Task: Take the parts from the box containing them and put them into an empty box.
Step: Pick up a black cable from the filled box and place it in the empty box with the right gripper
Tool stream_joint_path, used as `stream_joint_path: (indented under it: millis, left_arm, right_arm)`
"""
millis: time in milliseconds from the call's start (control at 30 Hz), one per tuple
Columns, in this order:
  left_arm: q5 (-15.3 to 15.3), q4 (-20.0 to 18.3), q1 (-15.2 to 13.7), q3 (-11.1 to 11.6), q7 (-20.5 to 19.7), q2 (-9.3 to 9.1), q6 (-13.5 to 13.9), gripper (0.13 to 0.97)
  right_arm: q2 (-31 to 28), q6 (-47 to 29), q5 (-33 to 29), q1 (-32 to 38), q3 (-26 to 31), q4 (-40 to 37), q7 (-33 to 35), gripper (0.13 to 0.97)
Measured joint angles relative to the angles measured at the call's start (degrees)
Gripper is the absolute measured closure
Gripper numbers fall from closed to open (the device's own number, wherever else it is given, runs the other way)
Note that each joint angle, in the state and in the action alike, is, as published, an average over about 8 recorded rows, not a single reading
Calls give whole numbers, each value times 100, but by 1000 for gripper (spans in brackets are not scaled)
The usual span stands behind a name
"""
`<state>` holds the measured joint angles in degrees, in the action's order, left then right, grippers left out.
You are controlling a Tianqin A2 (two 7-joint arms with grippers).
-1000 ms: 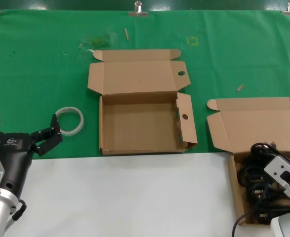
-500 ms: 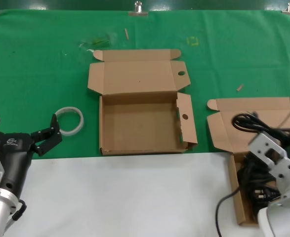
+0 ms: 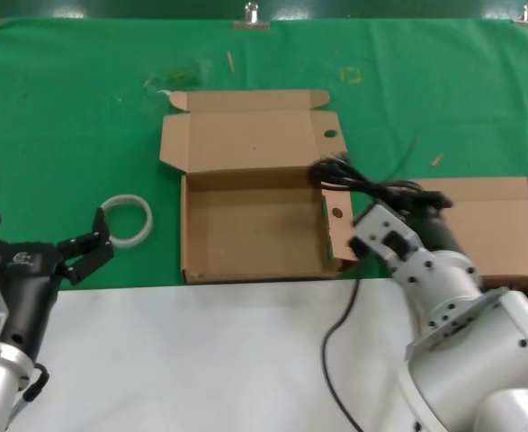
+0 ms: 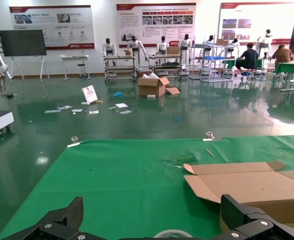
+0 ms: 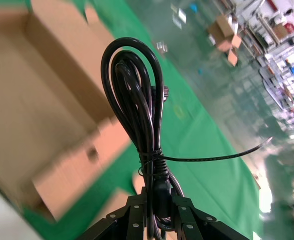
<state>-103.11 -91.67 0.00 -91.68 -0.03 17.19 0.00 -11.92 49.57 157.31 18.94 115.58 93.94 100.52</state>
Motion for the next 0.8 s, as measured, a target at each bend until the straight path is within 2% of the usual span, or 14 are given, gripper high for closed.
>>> stream_joint_path:
  millis: [167, 500, 633, 800]
  left_arm:
    - [0, 0, 0, 0, 0, 0, 0, 132]
    - [0, 0, 0, 0, 0, 0, 0, 132]
    - [-1, 0, 0, 0, 0, 0, 0, 132]
    - [-1, 0, 0, 0, 0, 0, 0, 132]
  right_arm:
    - [-5, -431, 27, 328, 628, -263, -902, 884]
    - [-25, -926, 41, 1149, 2322, -476, -3024, 884]
    - [-33, -950, 42, 1266, 2652, -482, -3442, 884]
    - [-41, -960, 42, 1241, 2743, -474, -3633, 884]
